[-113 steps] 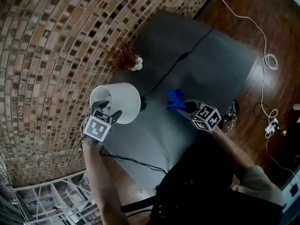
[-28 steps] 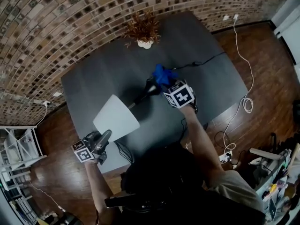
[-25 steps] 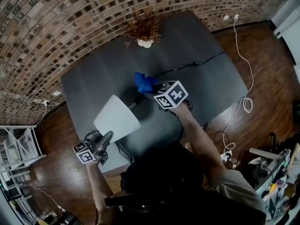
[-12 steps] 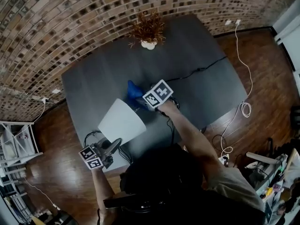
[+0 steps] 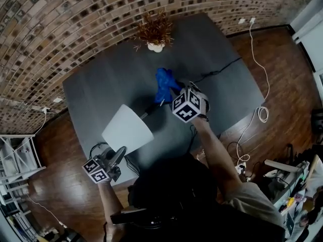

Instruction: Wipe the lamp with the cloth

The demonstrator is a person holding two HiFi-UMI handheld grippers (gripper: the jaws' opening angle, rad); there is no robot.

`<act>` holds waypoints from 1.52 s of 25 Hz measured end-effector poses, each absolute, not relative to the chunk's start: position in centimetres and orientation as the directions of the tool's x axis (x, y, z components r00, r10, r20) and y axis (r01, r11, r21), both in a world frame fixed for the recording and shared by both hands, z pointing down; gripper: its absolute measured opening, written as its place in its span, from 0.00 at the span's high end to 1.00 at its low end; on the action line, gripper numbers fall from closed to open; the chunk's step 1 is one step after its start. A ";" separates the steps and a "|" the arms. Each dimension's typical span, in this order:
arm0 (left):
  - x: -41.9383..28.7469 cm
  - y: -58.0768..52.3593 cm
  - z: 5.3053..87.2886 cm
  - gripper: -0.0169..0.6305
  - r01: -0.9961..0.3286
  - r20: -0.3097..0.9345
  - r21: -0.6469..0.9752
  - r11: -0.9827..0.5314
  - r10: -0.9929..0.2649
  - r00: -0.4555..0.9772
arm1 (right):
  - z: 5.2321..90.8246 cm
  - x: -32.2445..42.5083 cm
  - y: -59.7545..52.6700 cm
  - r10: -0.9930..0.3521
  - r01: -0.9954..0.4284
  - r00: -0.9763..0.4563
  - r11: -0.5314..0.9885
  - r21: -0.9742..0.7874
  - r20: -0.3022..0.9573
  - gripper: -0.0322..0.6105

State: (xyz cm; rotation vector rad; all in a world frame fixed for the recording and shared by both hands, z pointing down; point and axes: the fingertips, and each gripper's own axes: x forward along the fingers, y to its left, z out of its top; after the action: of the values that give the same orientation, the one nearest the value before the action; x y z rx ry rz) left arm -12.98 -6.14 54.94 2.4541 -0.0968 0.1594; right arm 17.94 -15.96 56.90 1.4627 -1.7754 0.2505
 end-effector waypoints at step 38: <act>-12.6 -16.4 53.6 0.94 -0.147 0.111 0.945 -0.292 -0.136 0.984 | 66.5 -2.2 -13.2 -0.443 -0.664 -0.702 0.691 -0.287 0.558 0.80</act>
State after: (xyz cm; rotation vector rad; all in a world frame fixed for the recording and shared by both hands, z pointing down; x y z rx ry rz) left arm -12.62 -16.36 53.63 1.8724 -0.2050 0.0109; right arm -2.23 -13.19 66.47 0.8550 -2.4509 0.6642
